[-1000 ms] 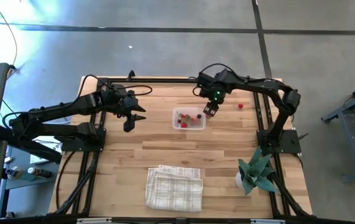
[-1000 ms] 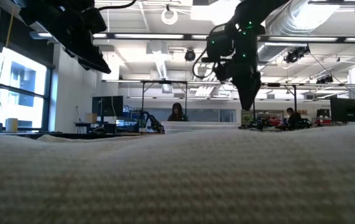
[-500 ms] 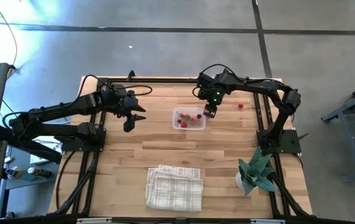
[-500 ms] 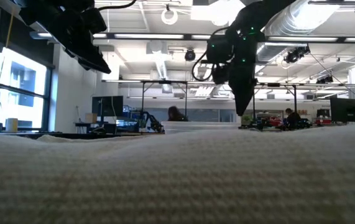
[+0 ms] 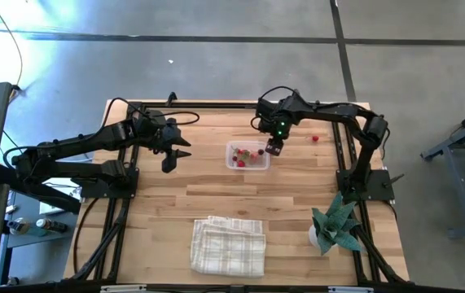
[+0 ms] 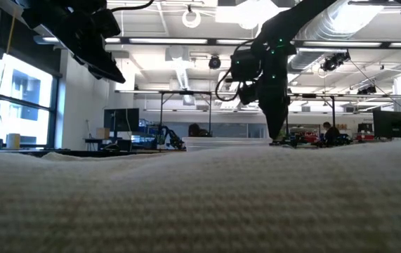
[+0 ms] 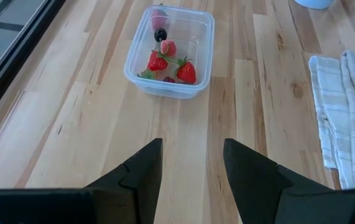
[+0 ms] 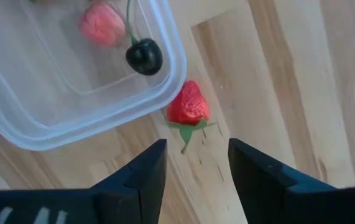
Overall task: Pick and placing Produce into tupperware
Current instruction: Put the strawberry into the transparent bin
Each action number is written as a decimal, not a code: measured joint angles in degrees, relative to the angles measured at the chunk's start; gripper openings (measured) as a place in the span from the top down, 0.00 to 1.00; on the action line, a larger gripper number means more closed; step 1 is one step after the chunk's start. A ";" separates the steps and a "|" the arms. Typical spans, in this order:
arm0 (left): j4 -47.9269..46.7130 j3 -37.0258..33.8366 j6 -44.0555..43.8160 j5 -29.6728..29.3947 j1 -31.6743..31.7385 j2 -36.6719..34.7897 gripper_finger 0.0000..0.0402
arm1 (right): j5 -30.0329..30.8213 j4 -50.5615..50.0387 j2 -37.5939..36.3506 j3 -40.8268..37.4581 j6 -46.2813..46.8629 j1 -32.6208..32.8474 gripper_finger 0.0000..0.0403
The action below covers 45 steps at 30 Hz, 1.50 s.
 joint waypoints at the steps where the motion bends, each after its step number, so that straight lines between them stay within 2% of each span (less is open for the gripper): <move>1: 0.00 -0.01 -0.01 0.02 0.02 0.01 0.60 | 0.00 0.40 0.00 0.00 -0.01 -0.02 0.60; 16: -0.01 -0.02 -0.01 0.02 0.01 0.01 0.60 | 0.02 -1.22 -0.02 0.04 2.76 -0.02 0.60; 21: 0.00 0.00 -0.01 0.01 0.01 0.01 0.60 | 0.04 -1.41 -0.02 0.04 -2.35 -0.02 0.60; 34: -0.02 -0.01 -0.01 0.02 0.00 0.02 0.60 | -1.64 0.01 0.53 -0.04 -7.56 -0.02 0.60; 36: 0.00 0.00 0.00 0.01 0.01 0.01 0.60 | -3.09 1.51 1.09 -0.79 -7.52 -0.04 0.60; 45: 0.01 0.00 0.00 0.01 0.01 0.00 0.60 | -1.89 6.06 1.51 -7.00 -8.12 -0.04 0.60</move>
